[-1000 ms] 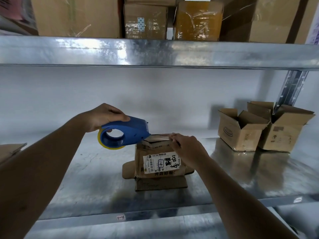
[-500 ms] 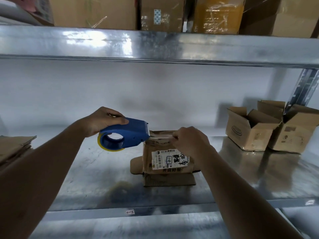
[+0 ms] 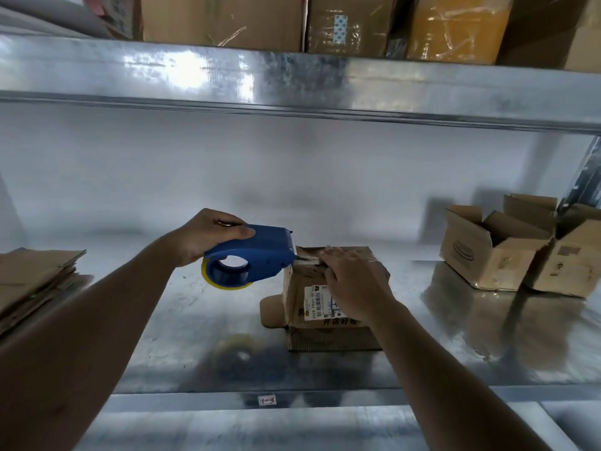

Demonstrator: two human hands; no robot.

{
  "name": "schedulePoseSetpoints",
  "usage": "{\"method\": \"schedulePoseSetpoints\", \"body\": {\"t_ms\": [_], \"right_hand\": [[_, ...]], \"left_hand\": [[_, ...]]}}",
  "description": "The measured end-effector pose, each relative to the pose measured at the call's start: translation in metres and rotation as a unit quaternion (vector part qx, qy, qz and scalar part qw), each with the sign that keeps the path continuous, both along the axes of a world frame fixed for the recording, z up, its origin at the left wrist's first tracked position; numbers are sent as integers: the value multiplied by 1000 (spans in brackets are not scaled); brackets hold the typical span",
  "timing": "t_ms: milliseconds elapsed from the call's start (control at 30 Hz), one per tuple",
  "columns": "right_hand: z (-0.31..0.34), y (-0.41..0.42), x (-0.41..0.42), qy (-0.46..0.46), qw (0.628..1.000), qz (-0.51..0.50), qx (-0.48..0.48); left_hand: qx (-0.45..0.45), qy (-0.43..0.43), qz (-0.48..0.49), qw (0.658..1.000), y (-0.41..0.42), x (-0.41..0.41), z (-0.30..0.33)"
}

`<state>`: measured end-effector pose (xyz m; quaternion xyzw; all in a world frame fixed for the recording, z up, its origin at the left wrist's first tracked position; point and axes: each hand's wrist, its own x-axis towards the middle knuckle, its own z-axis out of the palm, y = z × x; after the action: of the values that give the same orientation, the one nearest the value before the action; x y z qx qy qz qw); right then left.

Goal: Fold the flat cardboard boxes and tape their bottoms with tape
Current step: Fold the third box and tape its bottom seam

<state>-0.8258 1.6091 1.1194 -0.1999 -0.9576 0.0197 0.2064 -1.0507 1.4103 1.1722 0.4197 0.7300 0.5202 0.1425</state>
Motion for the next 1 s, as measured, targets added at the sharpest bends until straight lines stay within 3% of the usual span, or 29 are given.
{"method": "schedulePoseSetpoints", "body": {"t_ms": [300,533,833,1000], "right_hand": [[4,-4,-2,1,1000,-15,-1],[22,-23,-21,7,996,-61,-66],[23,-40,-49,67,983,-148,-80],[15,-42,-62,27,982,-168,-85]], "left_hand": [[18,-1,4,1000,-20,-31,-15],[40,-49,19,998,-18,-26,-40],[49,-30,15,998,-15,-22,-57],[60,-36,7,998,-16,-21,-59]]}}
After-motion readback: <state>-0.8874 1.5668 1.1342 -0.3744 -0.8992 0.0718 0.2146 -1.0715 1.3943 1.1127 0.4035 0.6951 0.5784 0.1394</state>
